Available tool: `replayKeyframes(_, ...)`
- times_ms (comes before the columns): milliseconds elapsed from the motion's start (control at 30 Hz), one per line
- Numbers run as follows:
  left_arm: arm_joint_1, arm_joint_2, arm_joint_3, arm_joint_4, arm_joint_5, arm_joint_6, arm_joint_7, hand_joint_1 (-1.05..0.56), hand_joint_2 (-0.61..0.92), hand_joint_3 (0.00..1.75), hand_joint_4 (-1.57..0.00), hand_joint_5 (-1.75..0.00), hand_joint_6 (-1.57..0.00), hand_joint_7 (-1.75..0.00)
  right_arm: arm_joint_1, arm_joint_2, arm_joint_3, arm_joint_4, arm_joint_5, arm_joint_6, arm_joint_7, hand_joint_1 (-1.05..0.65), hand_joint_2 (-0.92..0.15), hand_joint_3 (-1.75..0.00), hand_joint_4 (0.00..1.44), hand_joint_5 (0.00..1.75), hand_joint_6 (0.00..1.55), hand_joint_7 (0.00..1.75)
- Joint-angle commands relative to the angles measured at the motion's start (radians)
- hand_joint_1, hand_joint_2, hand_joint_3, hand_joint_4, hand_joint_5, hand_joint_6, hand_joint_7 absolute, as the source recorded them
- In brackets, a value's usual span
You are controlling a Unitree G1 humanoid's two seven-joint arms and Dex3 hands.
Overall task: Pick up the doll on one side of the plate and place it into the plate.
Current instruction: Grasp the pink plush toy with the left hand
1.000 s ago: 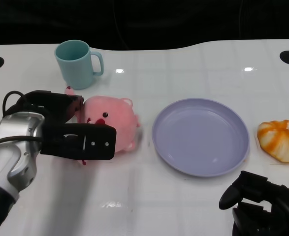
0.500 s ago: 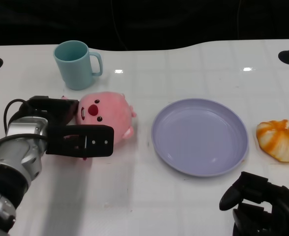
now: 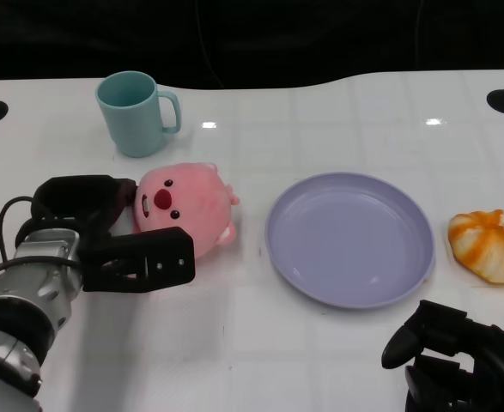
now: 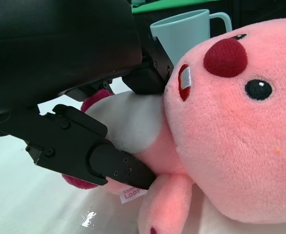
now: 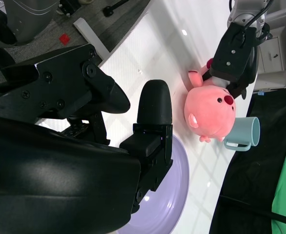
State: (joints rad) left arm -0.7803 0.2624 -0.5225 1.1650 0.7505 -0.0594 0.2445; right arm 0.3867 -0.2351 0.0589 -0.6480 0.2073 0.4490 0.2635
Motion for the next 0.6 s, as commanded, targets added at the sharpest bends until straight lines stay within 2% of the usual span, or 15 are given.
replayKeyframes(33,0.047,-0.012,-0.029,0.057,0.011,0.010,0.004,-0.31,0.92,0.24,-0.72,-1.60,-1.17,-0.02,0.004,-0.007,-0.013,-0.012,0.011,0.005,0.001,-0.11,-0.69,-1.09,0.67,1.75,0.52,1.53)
replayKeyframes(100,0.050,-0.014,-0.035,0.068,0.008,0.007,0.022,-0.30,0.92,0.33,-0.70,-1.71,-1.22,-0.06,0.005,-0.007,-0.013,-0.008,0.011,-0.004,0.005,-0.10,-0.69,-1.10,0.67,1.75,0.52,1.53)
replayKeyframes(167,0.052,-0.014,-0.038,0.072,0.005,0.000,0.042,-0.30,0.92,0.36,-0.72,-1.74,-1.26,-0.10,0.005,-0.006,-0.012,-0.009,0.011,-0.003,0.005,-0.10,-0.69,-1.10,0.67,1.75,0.51,1.53)
replayKeyframes(200,0.053,-0.013,-0.039,0.071,0.004,-0.004,0.058,-0.31,0.92,0.34,-0.73,-1.74,-1.24,-0.19,0.004,-0.005,-0.012,-0.011,0.010,0.000,0.003,-0.10,-0.69,-1.10,0.67,1.75,0.51,1.53)
replayKeyframes(267,0.059,-0.008,-0.036,0.065,-0.001,-0.020,0.097,-0.29,0.92,0.30,-0.76,-1.75,-0.84,-1.09,0.003,-0.005,-0.010,-0.014,0.006,0.005,-0.001,-0.10,-0.69,-1.10,0.67,1.75,0.51,1.53)
replayKeyframes(300,0.064,-0.006,-0.029,0.060,-0.007,-0.033,0.128,-0.28,0.92,0.30,-0.79,-1.75,-0.69,-1.45,0.001,-0.005,-0.009,-0.015,0.004,0.006,-0.002,-0.10,-0.69,-1.10,0.67,1.75,0.51,1.53)
replayKeyframes(333,0.067,-0.004,-0.025,0.058,-0.011,-0.042,0.149,-0.27,0.92,0.30,-0.81,-1.75,-0.64,-1.59,0.001,-0.005,-0.008,-0.015,0.003,0.007,-0.003,-0.10,-0.69,-1.10,0.67,1.75,0.51,1.53)
replayKeyframes(400,0.082,0.003,-0.010,0.048,-0.023,-0.079,0.230,-0.25,0.92,0.29,-0.85,-1.75,-0.61,-1.71,-0.002,-0.004,-0.009,-0.016,0.006,0.010,-0.004,-0.10,-0.69,-1.11,0.67,1.75,0.51,1.53)
replayKeyframes(533,0.095,0.005,0.014,0.043,-0.045,-0.115,0.297,-0.23,0.91,0.31,-0.89,-1.75,-0.64,-1.74,-0.006,-0.007,-0.014,-0.016,0.011,0.015,-0.002,-0.09,-0.69,-1.11,0.67,1.75,0.51,1.53)
replayKeyframes(600,0.095,0.008,0.024,0.035,-0.056,-0.125,0.306,-0.22,0.78,0.55,-0.90,-1.75,-0.66,-1.75,-0.007,-0.007,-0.015,-0.014,0.013,0.016,0.000,-0.08,-0.69,-1.11,0.67,1.75,0.50,1.54)
